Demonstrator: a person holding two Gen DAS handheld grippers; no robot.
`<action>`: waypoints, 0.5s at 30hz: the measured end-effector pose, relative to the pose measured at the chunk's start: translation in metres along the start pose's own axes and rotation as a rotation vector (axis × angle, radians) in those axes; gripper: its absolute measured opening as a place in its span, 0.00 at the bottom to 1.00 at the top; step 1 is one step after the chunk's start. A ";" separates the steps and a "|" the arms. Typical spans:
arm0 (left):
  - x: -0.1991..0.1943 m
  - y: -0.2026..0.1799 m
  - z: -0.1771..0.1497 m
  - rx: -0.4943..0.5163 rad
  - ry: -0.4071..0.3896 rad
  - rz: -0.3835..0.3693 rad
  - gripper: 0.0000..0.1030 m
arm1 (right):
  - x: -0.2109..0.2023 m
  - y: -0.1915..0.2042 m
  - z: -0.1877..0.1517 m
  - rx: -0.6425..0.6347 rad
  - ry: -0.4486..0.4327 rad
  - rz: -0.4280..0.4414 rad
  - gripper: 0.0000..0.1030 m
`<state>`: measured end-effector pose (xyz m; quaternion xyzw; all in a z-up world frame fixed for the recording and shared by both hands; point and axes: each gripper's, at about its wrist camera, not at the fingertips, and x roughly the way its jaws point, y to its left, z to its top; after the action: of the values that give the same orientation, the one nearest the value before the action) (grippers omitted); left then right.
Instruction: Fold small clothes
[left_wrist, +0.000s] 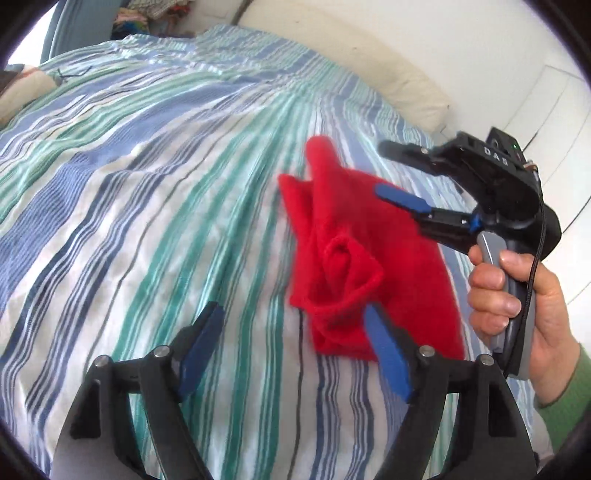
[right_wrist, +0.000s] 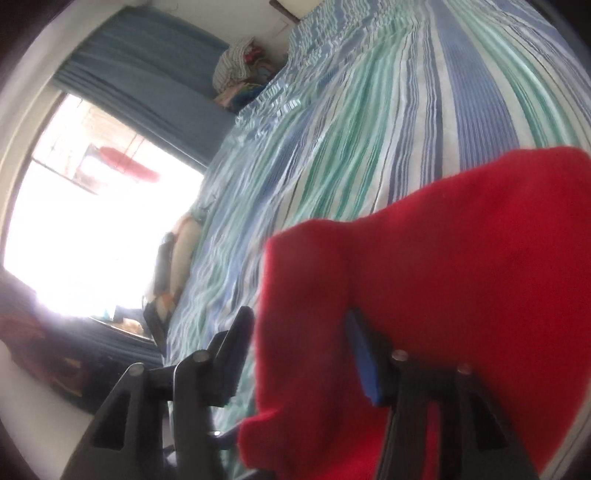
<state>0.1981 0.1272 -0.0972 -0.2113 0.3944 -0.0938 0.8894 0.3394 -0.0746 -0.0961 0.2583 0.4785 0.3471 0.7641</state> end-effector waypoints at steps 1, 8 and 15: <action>-0.004 -0.002 0.002 0.002 -0.013 -0.017 0.83 | -0.016 -0.001 -0.001 -0.001 -0.046 0.012 0.50; 0.036 -0.011 0.023 0.060 0.043 0.124 0.60 | -0.078 0.013 -0.050 -0.304 -0.016 -0.197 0.50; 0.024 0.000 0.002 0.038 0.082 0.133 0.56 | -0.059 0.004 -0.143 -0.516 0.056 -0.408 0.50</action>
<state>0.2161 0.1198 -0.1122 -0.1636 0.4418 -0.0505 0.8806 0.1904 -0.1094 -0.1193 -0.0544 0.4374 0.3036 0.8447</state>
